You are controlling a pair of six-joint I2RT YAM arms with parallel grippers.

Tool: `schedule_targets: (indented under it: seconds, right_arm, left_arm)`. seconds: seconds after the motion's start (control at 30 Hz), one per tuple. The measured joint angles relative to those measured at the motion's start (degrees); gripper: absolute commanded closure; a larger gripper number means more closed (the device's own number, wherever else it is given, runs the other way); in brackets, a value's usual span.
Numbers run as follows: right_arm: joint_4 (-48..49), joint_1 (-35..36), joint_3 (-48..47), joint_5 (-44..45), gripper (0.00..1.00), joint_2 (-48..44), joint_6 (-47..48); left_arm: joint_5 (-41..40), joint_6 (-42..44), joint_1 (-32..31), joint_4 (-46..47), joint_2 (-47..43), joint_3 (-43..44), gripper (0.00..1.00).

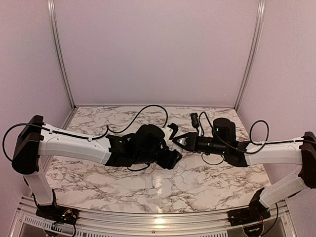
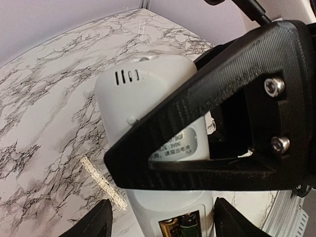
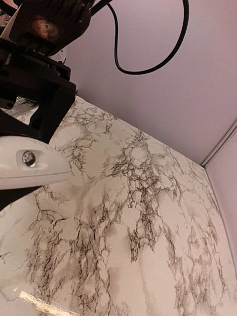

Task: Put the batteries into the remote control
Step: Pass from the right arm to the left

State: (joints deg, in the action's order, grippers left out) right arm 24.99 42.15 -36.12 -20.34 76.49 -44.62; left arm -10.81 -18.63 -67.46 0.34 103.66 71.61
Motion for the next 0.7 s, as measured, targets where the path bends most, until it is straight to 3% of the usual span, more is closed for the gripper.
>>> schedule_targets:
  seconds: [0.27, 0.57, 0.7]
  right_arm:
    - [0.20, -0.09, 0.00, -0.31, 1.00, -0.13, -0.52]
    - [1.53, -0.35, 0.09, 0.48, 1.00, -0.13, -0.66]
    - [1.90, -0.63, 0.13, 0.85, 0.74, -0.37, -0.52]
  left_arm:
    - [-0.31, 0.09, -0.15, -0.76, 0.39, 0.76, 0.37]
    - [-2.45, -1.64, -0.35, -2.91, 2.51, 4.50, 0.61]
    - [-2.29, -2.29, -0.24, -2.78, 2.51, 4.63, 0.69]
